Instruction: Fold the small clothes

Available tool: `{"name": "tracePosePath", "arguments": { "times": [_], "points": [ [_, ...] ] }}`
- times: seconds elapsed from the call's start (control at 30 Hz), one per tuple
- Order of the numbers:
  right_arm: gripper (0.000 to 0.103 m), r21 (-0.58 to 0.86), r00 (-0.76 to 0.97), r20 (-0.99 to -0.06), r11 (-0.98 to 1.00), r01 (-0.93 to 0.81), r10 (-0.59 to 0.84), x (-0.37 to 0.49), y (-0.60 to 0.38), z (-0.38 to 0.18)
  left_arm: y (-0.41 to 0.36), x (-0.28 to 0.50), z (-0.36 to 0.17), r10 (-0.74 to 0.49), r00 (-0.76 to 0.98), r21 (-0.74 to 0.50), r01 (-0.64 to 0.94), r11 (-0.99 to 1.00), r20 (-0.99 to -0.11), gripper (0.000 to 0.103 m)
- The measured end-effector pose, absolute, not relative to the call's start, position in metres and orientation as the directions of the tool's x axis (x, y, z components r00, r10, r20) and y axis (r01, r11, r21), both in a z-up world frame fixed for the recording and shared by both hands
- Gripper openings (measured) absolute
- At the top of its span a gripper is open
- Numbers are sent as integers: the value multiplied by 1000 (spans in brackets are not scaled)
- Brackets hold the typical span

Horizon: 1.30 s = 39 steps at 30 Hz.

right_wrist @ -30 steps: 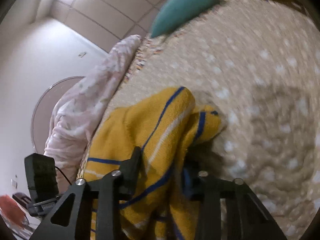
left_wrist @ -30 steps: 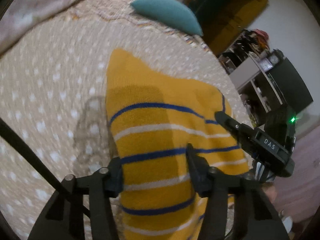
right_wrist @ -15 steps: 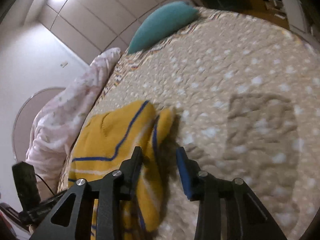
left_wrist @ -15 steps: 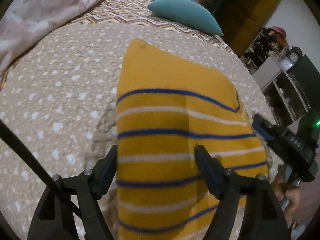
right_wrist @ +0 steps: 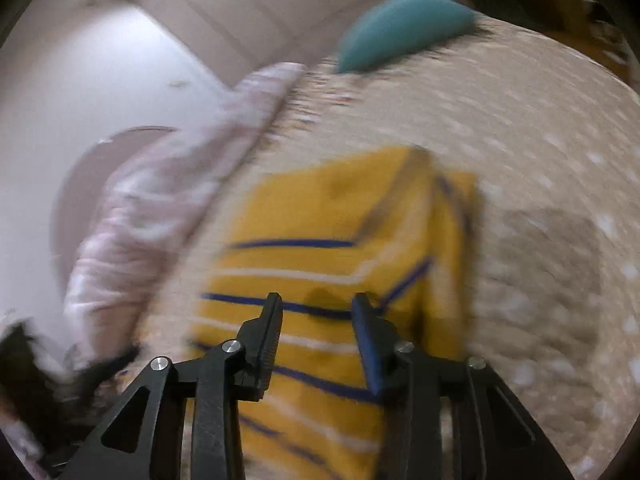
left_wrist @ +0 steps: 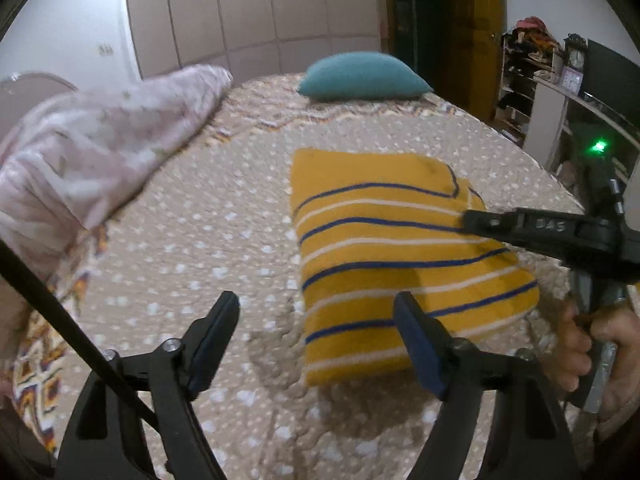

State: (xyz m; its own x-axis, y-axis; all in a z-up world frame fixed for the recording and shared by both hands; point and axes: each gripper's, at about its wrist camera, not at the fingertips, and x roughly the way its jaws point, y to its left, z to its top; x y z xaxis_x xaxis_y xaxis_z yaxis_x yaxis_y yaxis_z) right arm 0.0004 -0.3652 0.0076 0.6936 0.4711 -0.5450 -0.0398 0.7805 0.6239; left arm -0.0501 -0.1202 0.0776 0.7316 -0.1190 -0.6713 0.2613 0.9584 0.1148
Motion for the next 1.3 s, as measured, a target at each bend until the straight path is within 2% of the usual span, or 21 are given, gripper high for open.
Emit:
{"name": "tracePosePath", "arguments": {
  "times": [0.03, 0.07, 0.1, 0.13, 0.27, 0.33, 0.53, 0.7, 0.8, 0.97, 1.3],
  "points": [
    [28, 620, 710, -544, 784, -20, 448, -7, -369, 9, -119, -58, 79, -109, 754, 127, 248, 960, -648, 87],
    [35, 597, 727, -555, 802, 9, 405, -16, -372, 13, -119, -63, 80, -107, 762, 129, 243, 961, -638, 91],
    [46, 550, 741, -580, 833, 51, 338, -26, -374, 16, -119, -69, 79, -105, 769, 129, 238, 963, -631, 92],
    [61, 499, 756, -596, 863, 85, 270, -37, -376, 19, -120, -74, 75, -109, 763, 120, 238, 964, -637, 92],
    [62, 368, 759, -637, 918, 145, 136, -70, -377, 16, -124, -84, 48, -154, 690, 36, 252, 967, -707, 92],
    [62, 296, 747, -662, 938, 182, 63, -84, -375, 8, -129, -85, 32, -143, 659, 36, 250, 967, -739, 92],
    [62, 261, 720, -693, 941, 216, 27, -92, -376, -5, -142, -89, -7, -86, 586, 73, 241, 968, -806, 92],
    [68, 315, 718, -693, 924, 217, 67, -92, -385, -12, -136, -87, -14, -76, 581, 32, 173, 984, -811, 103],
    [71, 323, 716, -693, 924, 206, 82, -93, -386, -14, -135, -88, -17, -89, 588, 10, 163, 987, -804, 103],
    [80, 248, 702, -711, 951, 187, 47, -87, -370, -14, -133, -97, -19, -108, 622, 0, 170, 985, -776, 103],
    [81, 228, 698, -716, 956, 186, 35, -84, -367, -16, -130, -97, -21, -140, 610, -19, 200, 980, -780, 103]
  ]
}}
